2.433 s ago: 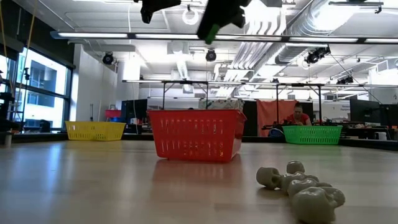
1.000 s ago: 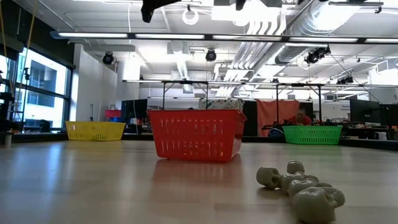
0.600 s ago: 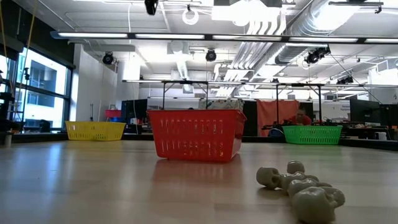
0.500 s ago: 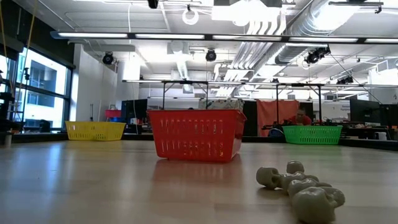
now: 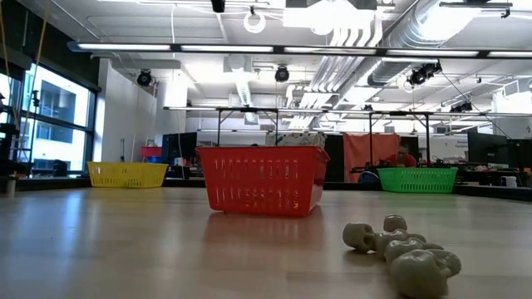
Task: Sort Halloween decoration
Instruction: Put the green skeleton toy into the yellow bin
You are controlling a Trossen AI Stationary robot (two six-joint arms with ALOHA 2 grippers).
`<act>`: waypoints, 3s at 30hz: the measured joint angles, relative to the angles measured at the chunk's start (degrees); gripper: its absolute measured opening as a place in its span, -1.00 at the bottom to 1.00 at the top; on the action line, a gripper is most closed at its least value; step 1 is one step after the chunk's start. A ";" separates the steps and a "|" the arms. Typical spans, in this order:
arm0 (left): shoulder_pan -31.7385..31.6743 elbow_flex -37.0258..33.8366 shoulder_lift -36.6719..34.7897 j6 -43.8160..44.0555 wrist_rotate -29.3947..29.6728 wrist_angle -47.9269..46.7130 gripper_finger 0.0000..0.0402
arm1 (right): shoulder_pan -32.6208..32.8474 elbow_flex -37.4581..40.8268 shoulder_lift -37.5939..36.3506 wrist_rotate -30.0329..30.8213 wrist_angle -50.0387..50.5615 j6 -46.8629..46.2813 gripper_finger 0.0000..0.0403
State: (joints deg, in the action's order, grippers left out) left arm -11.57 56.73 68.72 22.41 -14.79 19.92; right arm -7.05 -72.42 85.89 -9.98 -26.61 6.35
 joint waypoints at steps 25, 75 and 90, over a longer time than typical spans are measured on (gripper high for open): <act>-2.21 0.02 0.25 -0.47 -0.58 0.29 -0.97 | -0.12 0.00 -0.10 1.60 1.13 -4.01 -0.99; -10.49 -7.12 -19.56 -0.78 24.61 -30.28 -1.00 | -1.85 11.85 -20.70 9.99 36.81 -16.55 0.04; -35.71 11.32 7.73 0.01 30.56 -66.27 -1.00 | -3.85 11.74 -20.72 10.10 40.31 -16.83 0.04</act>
State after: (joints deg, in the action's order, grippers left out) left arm -47.28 68.05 76.45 22.43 15.77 -46.35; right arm -10.90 -60.69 65.17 0.12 13.70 -10.48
